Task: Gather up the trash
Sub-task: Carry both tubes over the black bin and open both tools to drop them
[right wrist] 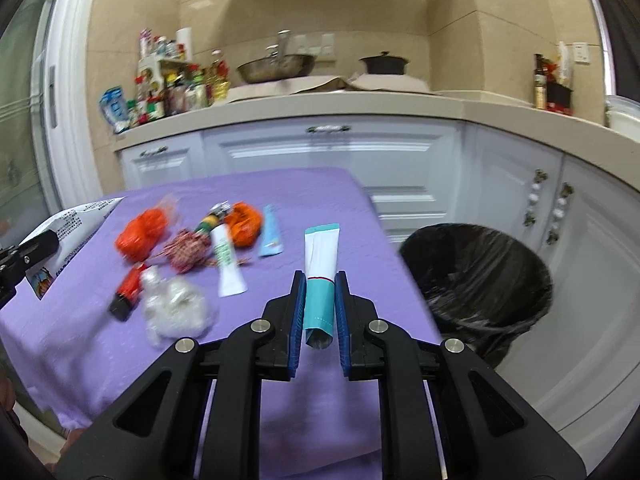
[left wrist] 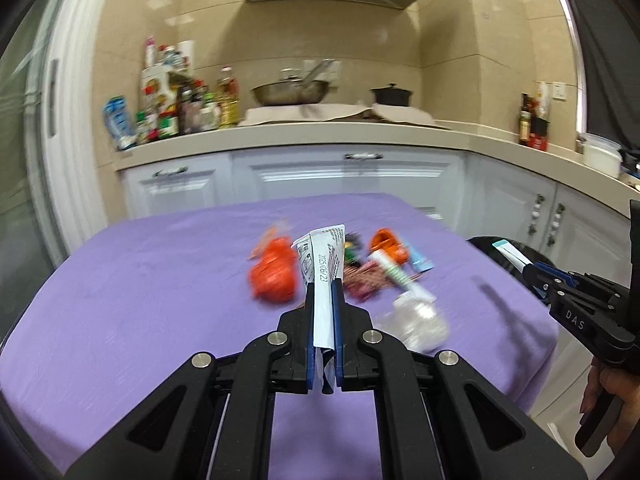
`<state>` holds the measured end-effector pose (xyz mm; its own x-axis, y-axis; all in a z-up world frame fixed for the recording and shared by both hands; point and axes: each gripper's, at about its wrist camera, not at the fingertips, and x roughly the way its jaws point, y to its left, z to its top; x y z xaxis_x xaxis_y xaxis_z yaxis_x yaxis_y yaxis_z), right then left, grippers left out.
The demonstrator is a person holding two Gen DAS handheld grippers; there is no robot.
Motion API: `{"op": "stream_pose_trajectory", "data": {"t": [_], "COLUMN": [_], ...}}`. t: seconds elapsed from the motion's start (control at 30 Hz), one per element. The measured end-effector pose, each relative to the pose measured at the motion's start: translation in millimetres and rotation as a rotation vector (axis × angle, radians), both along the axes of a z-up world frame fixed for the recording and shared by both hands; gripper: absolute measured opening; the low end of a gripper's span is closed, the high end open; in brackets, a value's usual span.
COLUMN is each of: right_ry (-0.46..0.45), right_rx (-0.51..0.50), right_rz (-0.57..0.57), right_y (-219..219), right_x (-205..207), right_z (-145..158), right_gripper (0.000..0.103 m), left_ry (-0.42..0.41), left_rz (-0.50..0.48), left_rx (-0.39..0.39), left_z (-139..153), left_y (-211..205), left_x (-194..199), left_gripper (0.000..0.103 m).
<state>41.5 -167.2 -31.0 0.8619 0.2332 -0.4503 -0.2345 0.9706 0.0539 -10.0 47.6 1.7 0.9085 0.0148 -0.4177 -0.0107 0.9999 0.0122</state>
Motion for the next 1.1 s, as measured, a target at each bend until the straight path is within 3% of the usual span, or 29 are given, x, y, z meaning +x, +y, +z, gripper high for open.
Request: {"op": "stream_pose_trajectory", "data": {"t": [0.47,0.77,1.1], "right_ry": [-0.073,-0.105,-0.082], "right_rx": [0.007,0.014,0.021], "right_rz": [-0.201,-0.275,-0.314], "right_y": [-93,-136,-170], "right_x": [37,71,115], "right_z": [22,26,9], "right_gripper": [0.014,0.014,0.014], "left_ry": [-0.093,-0.075,0.0], "left_rz": [-0.24,-0.308,-0.337], "left_rx": [0.019,0.012,0.051], "left_z": [22,20,0], "left_y": [-110,-170,-222], "left_x": [64,112,162], "left_gripper": [0.007,0.007,0.007]}}
